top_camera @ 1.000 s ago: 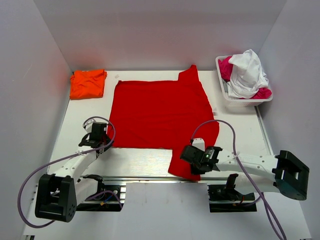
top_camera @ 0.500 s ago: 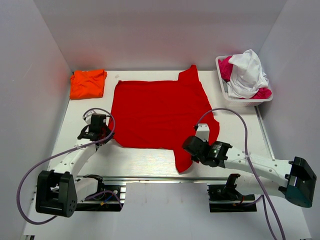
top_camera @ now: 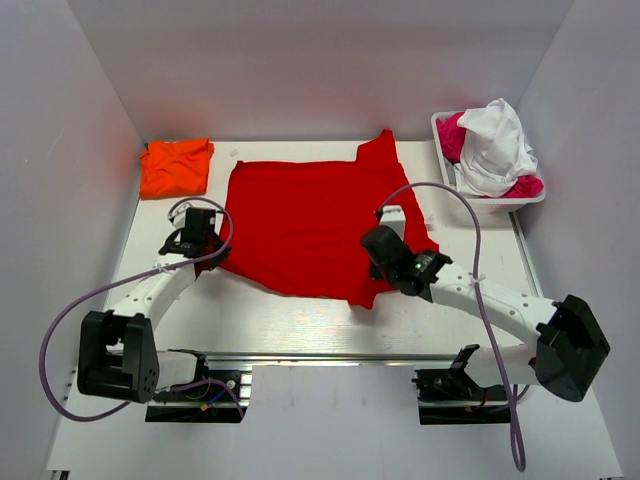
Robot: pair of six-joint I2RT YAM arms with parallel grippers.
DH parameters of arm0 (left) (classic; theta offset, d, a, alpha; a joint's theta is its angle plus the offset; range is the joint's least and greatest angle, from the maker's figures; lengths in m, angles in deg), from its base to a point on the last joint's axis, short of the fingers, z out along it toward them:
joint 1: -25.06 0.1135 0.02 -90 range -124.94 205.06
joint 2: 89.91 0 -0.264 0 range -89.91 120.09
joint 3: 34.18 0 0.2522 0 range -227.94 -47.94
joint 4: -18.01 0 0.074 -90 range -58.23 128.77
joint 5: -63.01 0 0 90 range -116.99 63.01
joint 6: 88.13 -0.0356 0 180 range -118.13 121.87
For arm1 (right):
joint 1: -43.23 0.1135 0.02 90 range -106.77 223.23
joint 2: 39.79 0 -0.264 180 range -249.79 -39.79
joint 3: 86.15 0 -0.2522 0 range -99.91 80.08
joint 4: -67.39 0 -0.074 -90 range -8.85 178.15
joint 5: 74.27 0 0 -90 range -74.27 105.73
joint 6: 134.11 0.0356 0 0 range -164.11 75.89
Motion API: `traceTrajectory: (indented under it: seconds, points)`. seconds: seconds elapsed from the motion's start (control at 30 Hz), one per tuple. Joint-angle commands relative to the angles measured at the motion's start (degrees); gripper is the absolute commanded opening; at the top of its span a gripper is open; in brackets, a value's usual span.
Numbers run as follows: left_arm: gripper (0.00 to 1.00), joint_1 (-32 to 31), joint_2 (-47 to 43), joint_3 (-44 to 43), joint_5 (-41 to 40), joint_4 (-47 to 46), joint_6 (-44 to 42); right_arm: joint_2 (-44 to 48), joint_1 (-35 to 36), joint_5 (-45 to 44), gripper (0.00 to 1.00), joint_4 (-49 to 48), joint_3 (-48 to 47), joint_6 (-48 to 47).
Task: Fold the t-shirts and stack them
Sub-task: Fold the flattened tshirt in 1/3 of the way
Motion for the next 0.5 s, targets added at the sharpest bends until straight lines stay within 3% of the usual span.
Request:
traceTrajectory:
  seconds: [0.0,0.47]
  points:
    - [0.0,0.3,1.1,-3.0,-1.9,0.4,0.2,-0.8,-2.3,2.0,0.0,-6.3,-4.2,-6.5]
    - [0.0,0.8,11.3,-12.7,-7.5,1.0,4.2,-10.0,-14.4,5.0,0.0,-7.3,-14.6,-8.5]
